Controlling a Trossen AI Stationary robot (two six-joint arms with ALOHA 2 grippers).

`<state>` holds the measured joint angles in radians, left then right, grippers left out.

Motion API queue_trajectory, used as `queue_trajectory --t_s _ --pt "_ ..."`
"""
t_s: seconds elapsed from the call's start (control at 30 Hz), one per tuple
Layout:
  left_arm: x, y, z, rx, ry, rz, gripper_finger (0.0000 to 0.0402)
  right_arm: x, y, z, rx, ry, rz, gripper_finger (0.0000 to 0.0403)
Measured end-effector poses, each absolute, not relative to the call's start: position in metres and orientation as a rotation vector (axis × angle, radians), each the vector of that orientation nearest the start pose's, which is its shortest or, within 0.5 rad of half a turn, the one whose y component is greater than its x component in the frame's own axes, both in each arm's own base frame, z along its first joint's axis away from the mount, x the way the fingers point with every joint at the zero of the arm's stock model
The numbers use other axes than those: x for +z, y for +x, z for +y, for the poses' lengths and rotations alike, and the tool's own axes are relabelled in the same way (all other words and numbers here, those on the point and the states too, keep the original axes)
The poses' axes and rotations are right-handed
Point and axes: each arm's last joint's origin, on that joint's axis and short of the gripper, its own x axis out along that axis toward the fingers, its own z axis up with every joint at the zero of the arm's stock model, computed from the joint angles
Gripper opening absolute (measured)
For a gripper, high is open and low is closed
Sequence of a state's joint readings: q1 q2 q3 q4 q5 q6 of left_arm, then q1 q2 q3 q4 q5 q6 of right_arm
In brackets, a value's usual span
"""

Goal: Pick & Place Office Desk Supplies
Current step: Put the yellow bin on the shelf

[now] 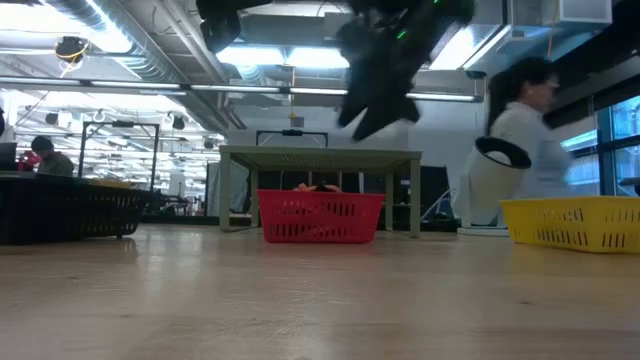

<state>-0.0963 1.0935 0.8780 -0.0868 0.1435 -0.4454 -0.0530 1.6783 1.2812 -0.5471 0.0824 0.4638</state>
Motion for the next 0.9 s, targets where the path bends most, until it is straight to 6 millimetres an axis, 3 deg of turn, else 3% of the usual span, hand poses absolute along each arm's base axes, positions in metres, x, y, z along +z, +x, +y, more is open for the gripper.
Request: queue_trajectory --t_s 0.17,0.43,0.67,0.9 --pt "0.317 0.24 -0.028 -0.176 -0.436 0.347 0.0129 0.284 0.302 -0.005 -0.367 0.294 1.034 0.0203" --pt "0.317 0.24 -0.027 -0.176 -0.401 0.344 0.0129 0.312 0.226 0.023 -0.35 0.2 1.254 0.018" --pt "0.316 0.24 -0.027 -0.173 -0.399 0.348 0.0129 0.289 0.177 0.03 -0.363 0.295 1.266 0.0176" --pt "0.316 0.24 -0.027 -0.169 -0.405 0.355 0.0129 0.241 0.157 0.039 -0.207 0.311 1.375 0.0176"
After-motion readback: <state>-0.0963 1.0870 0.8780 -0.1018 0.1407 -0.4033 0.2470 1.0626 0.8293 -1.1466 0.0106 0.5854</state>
